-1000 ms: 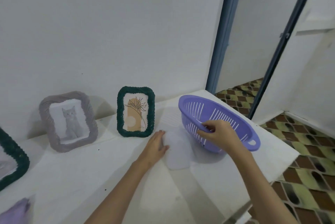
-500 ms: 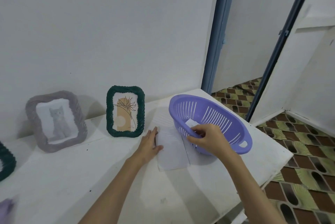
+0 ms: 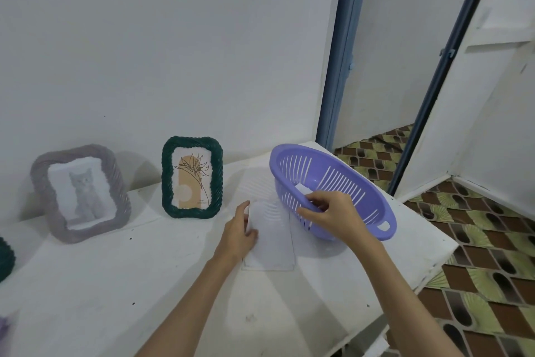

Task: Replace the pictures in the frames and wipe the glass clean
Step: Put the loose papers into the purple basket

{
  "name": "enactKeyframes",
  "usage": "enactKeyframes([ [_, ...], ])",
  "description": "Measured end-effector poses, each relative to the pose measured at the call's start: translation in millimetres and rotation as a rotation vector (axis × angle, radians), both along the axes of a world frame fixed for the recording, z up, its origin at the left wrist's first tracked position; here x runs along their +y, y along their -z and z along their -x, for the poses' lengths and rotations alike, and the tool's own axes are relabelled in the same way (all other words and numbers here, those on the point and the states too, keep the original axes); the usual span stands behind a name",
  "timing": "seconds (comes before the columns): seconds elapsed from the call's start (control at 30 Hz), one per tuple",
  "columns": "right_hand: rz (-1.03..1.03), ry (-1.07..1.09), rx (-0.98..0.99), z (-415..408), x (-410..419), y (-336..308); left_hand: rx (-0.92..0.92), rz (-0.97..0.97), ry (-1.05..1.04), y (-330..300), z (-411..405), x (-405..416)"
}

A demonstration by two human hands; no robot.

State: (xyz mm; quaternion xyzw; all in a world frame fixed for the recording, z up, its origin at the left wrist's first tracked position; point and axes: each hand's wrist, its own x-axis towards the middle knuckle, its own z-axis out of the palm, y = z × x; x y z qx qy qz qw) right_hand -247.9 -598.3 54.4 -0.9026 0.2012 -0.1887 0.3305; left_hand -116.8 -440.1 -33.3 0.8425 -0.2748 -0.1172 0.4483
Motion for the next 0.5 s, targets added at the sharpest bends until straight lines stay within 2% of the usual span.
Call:
enactKeyframes([
  [0.23,-0.028,-0.003,-0.032,4,-2,-3,0.019,0.171,-0.095,-3,8,-10],
  [0.37,-0.028,0.001,-0.074,6,-1,-2,0.164,0.356,-0.242,-9,5,-2],
  [0.5,0.064,-0.029,-0.009,6,13,5,0.309,0.521,-0.316,-14,2,23],
])
